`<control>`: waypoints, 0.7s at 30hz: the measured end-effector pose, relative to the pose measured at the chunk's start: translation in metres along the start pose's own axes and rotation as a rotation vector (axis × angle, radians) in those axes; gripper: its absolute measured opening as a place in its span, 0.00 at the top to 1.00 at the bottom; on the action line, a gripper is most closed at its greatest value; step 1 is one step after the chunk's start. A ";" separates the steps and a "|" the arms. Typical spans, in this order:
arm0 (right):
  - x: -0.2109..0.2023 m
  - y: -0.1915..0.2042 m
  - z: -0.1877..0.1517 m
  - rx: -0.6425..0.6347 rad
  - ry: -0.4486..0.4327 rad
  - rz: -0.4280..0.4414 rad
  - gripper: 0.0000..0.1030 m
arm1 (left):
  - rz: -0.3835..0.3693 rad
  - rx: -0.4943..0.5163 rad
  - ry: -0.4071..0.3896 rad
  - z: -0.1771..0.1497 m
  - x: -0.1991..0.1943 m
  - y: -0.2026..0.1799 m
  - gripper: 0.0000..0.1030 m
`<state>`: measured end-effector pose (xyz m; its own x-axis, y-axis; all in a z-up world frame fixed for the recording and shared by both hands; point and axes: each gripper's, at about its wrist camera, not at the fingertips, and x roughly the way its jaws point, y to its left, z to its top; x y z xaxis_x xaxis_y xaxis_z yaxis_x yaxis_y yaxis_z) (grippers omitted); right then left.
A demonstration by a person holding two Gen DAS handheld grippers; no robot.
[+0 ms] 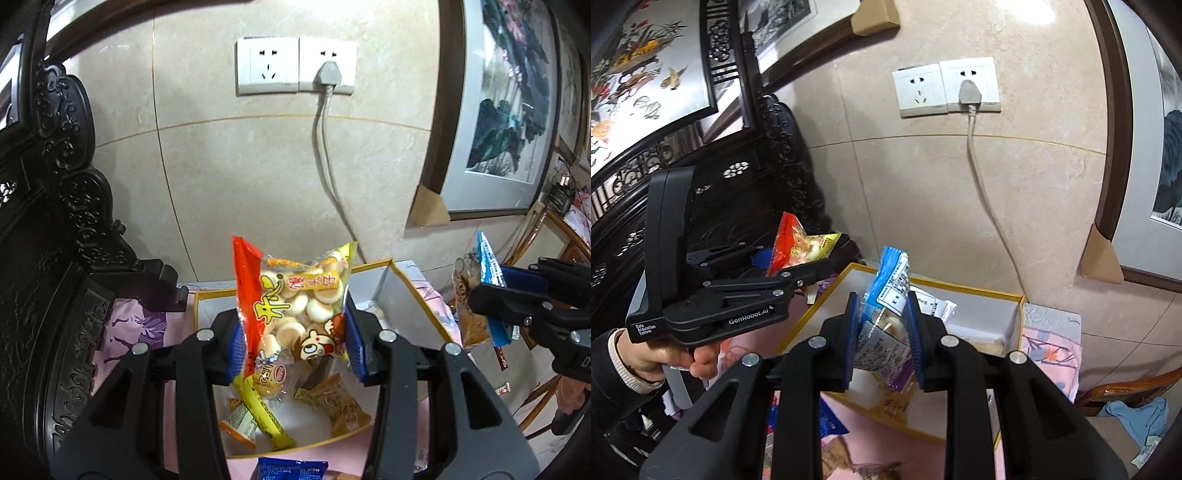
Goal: Organize snacks
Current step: 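Carry both snacks over the yellow box and open both grippers to drop them, then move both open grippers back over the remaining snack pile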
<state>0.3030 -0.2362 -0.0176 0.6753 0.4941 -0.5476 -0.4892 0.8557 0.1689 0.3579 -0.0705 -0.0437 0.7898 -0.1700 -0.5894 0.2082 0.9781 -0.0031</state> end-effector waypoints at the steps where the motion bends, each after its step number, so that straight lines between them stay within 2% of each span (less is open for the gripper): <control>1: 0.003 -0.002 0.001 0.003 -0.001 -0.008 0.75 | 0.005 -0.002 0.004 0.001 0.004 0.000 0.56; 3: 0.010 -0.007 0.004 0.014 0.005 -0.021 0.72 | 0.034 -0.009 0.010 0.003 0.010 0.001 0.45; 4: 0.013 -0.009 0.005 0.021 0.008 -0.030 0.71 | 0.057 -0.013 0.011 0.004 0.012 0.001 0.27; 5: 0.013 -0.010 0.006 0.029 0.006 -0.038 0.64 | 0.090 -0.015 -0.004 0.004 0.010 0.002 0.22; 8: 0.012 -0.012 0.008 0.053 -0.012 -0.067 0.41 | 0.084 -0.012 -0.012 0.005 0.007 0.002 0.22; 15: 0.006 -0.006 0.009 0.048 -0.018 -0.063 0.41 | 0.085 -0.021 -0.011 0.004 -0.002 0.003 0.22; 17: 0.003 -0.002 0.008 0.047 -0.020 -0.066 0.39 | 0.088 -0.025 -0.014 0.003 -0.006 0.002 0.18; 20: -0.002 -0.001 0.004 0.079 -0.011 -0.068 0.35 | 0.089 -0.038 -0.021 -0.002 -0.015 0.001 0.16; 21: -0.003 0.000 0.002 0.092 -0.002 -0.078 0.25 | 0.089 -0.044 -0.021 -0.004 -0.018 0.002 0.14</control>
<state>0.3024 -0.2373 -0.0146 0.7103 0.4256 -0.5607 -0.3826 0.9020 0.2000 0.3418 -0.0654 -0.0358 0.8158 -0.0843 -0.5721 0.1116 0.9937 0.0127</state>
